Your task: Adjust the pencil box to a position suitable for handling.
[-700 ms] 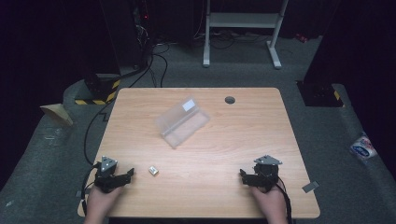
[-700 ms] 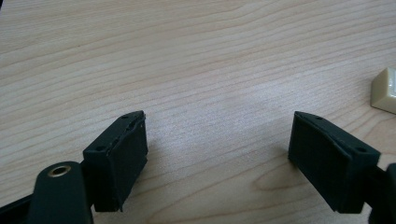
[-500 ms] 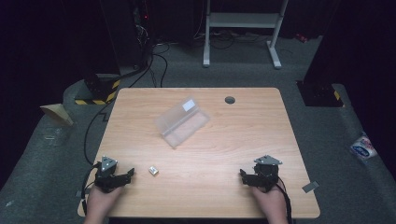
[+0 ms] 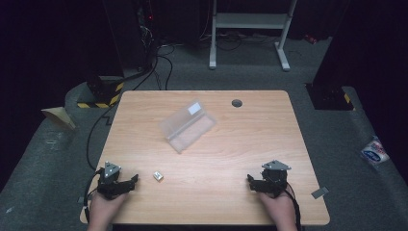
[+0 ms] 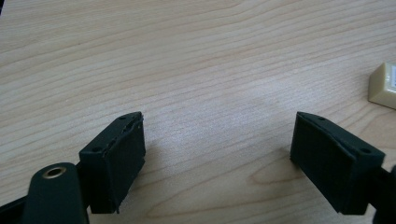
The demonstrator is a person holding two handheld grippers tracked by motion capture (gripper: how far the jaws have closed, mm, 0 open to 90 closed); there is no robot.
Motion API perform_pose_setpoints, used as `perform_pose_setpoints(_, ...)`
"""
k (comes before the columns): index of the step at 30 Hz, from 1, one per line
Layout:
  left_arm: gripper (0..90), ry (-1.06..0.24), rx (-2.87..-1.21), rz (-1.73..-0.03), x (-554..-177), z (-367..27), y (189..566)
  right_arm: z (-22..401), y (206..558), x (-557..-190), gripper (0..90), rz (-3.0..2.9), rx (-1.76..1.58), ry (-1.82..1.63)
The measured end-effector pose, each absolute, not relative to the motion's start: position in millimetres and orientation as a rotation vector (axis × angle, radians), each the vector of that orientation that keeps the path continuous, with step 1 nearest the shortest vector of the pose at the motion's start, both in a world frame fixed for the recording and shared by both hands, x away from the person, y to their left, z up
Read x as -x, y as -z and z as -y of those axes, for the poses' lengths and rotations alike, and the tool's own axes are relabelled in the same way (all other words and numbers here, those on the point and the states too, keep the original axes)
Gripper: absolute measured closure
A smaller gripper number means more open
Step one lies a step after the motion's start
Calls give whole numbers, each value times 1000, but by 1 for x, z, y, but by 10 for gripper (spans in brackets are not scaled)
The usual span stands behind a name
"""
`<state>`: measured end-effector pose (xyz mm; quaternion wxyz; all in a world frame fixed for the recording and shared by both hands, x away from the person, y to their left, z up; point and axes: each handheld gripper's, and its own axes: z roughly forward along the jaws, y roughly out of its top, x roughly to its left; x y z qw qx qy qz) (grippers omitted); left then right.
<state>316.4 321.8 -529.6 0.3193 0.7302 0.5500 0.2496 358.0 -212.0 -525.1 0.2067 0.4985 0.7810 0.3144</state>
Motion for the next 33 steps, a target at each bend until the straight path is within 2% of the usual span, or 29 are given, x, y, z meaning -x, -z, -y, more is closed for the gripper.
perform_pose_setpoints(8, 222, -586, -1846, -1417, -311, -321, 522, 213, 525, -358, 97, -2176, -1388, -875)
perform_pose_setpoints(12, 228, -602, -1872, -1368, -308, -306, 516, 213, 525, -358, 98, -2176, -1384, -877)
perform_pose_setpoints(17, 227, -523, -1892, -1273, -312, -278, 493, 213, 525, -358, 101, -2175, -1384, -879)
perform_pose_setpoints(23, 248, -526, -1985, -1152, -338, -232, 467, 213, 525, -357, 102, -2178, -1384, -877)
perform_pose_setpoints(27, 250, -495, -1994, -1157, -356, -218, 465, 213, 525, -358, 102, -2176, -1384, -879)
perform_pose_setpoints(31, 273, -521, -2020, -1154, -376, -198, 468, 213, 525, -356, 113, -2180, -1383, -878)
perform_pose_setpoints(33, 324, -512, -2028, -1177, -385, -193, 471, 213, 525, -357, 113, -2183, -1376, -879)
